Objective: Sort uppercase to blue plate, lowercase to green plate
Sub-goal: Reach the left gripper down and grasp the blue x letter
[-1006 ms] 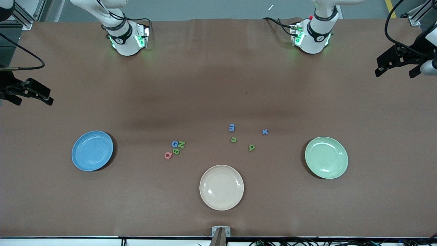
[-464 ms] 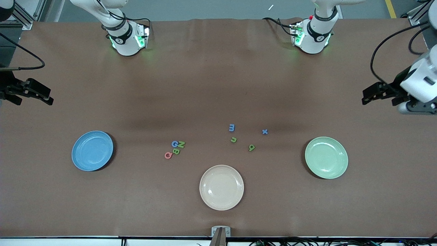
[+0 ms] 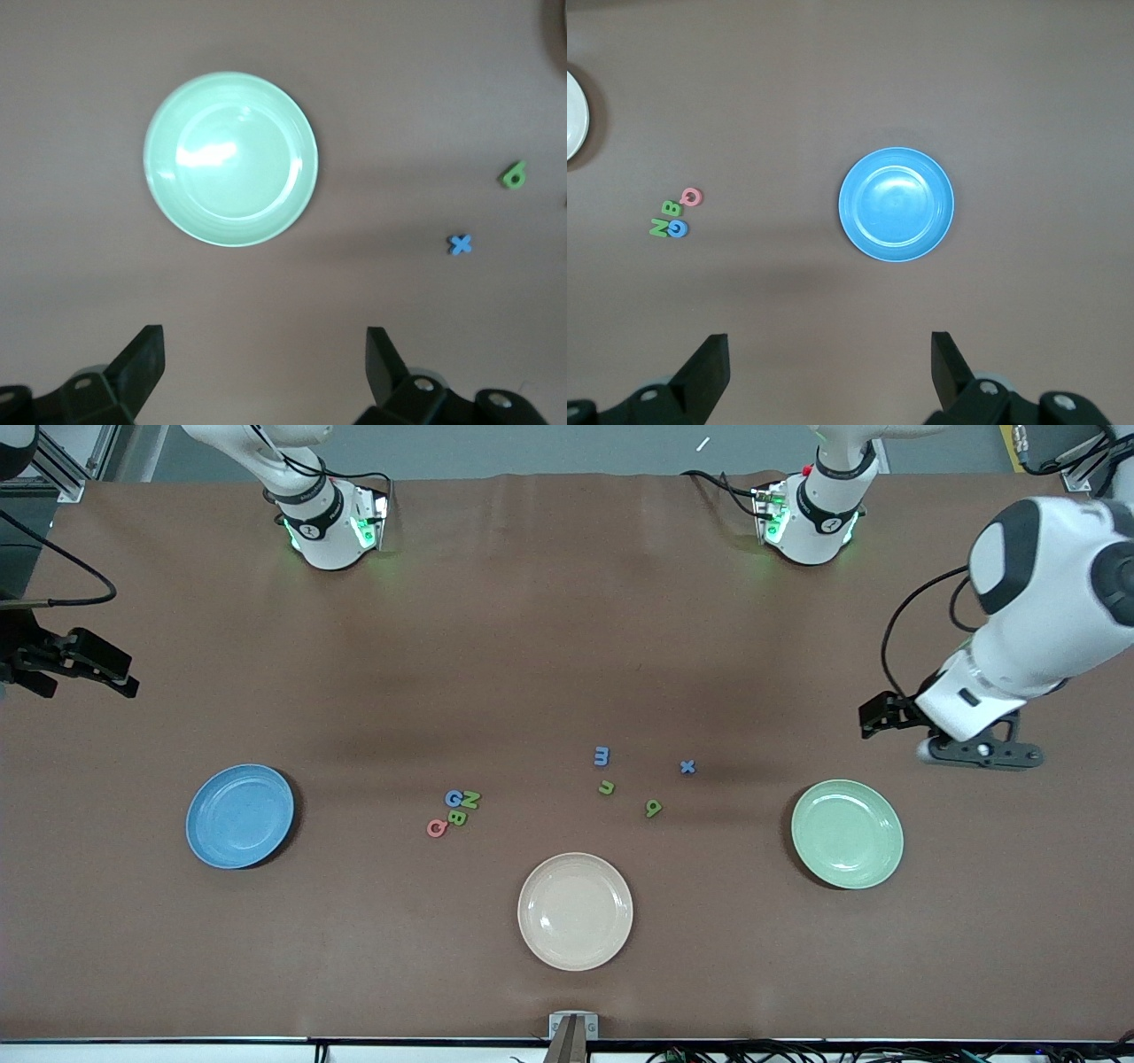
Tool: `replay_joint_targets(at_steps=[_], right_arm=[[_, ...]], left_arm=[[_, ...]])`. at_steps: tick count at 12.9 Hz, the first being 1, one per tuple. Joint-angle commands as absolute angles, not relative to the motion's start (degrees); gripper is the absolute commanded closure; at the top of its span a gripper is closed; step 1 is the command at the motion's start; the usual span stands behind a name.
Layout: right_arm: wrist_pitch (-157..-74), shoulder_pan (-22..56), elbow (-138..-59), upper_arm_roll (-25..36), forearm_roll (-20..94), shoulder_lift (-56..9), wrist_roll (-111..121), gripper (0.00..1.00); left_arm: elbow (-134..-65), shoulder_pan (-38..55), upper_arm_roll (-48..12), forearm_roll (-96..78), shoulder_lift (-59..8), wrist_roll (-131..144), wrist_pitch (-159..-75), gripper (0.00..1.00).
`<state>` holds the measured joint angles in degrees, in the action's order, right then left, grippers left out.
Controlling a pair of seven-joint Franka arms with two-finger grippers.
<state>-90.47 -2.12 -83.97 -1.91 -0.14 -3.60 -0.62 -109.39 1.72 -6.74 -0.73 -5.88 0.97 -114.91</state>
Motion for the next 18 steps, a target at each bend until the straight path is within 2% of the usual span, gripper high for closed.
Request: replay_joint_targets(at_steps=[1,5,7,13,18], right_arm=[[-90.3,-2.5,-84.6,-2.2,0.2,-2.8,-0.2,0.00],[-90.3,-2.5,-84.6,-2.2,0.2,-2.8,-0.2,0.00],[-90.2,-2.4,-84.6,-2.2,0.2,-2.8,-0.1,0.00],[-89.8,-2.4,-84.6,-2.2,0.2,-2.8,-0.2,0.00],[-89.8,-2.5,-84.6,-2.2,0.2,-2.8,-0.2,0.00]], left_arm=[[-110.5,2.5,-9.9,-0.1,-9.5,3.2,-117.9,0.00],[-110.5,4.9,-11.1,0.0,-15.7,9.4,-122.2,0.01],[-110.2,7.7,-11.0,0.0,-18.0,16.7,-122.6,0.09],[-104.3,14.3,-11.1,3.5,-27.2,29.0,-123.5,0.14],[-103.9,17.3,-11.1,3.5,-32.7,36.7,-130.5,0.20]])
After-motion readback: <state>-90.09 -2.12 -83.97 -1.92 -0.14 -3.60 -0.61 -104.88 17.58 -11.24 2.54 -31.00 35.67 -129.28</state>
